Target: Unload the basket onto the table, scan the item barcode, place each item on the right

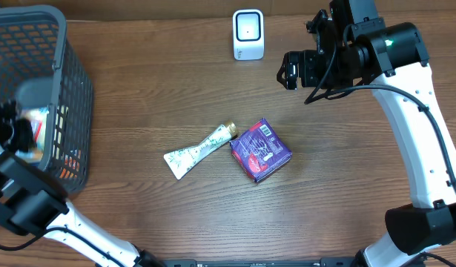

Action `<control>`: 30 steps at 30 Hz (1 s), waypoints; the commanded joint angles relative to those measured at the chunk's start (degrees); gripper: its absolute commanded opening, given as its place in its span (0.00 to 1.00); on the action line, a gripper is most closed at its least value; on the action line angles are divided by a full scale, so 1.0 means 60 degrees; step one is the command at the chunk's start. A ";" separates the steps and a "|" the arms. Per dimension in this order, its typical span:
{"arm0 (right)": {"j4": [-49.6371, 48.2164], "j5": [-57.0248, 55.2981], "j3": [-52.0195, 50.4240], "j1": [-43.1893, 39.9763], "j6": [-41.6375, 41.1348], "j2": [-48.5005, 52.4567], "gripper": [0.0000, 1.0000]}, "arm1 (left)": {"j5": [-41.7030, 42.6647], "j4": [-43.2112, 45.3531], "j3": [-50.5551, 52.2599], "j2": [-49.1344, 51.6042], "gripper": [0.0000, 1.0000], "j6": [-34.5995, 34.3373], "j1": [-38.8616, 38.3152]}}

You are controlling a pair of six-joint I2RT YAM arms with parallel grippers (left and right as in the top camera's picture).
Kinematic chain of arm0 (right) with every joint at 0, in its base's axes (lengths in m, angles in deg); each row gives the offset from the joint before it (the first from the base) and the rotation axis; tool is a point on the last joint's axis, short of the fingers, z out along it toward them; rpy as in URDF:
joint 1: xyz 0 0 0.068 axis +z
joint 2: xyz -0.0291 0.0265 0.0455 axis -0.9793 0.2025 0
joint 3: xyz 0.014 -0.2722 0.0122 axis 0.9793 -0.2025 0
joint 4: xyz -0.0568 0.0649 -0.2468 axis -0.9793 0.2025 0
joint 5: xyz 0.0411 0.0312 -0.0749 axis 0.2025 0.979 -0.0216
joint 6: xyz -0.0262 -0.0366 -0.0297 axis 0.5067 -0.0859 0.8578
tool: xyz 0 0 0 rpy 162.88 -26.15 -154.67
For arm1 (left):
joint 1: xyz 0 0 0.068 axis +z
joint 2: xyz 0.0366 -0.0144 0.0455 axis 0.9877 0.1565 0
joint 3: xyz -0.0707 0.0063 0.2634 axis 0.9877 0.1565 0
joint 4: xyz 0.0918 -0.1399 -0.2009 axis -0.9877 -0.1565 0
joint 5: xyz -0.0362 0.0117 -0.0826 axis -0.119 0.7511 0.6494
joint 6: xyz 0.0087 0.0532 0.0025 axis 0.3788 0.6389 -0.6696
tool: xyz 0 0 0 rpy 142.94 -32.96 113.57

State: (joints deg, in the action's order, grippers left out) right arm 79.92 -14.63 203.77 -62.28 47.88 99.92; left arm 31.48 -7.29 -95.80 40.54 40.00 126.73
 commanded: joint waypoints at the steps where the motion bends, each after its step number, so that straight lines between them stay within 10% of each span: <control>1: 0.0073 -0.0022 0.0149 0.0025 0.0036 -0.0044 1.00 | 0.1271 -0.0433 -0.1727 -0.0117 0.04 -0.0849 -0.0492; 19: 0.0725 -0.0022 0.0149 0.0025 0.0007 -0.0044 1.00 | 0.3275 -0.3617 -0.8706 -0.0393 0.04 -0.3104 -0.0670; 30: 0.0787 0.0452 0.0149 0.0025 0.0007 -0.0044 1.00 | 0.5952 -0.4258 -0.9792 -0.1982 0.04 -0.3158 -0.1898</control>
State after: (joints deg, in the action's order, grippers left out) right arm 84.42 -13.45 203.77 -62.30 47.88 99.92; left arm 60.64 -32.73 -153.09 32.65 22.12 119.37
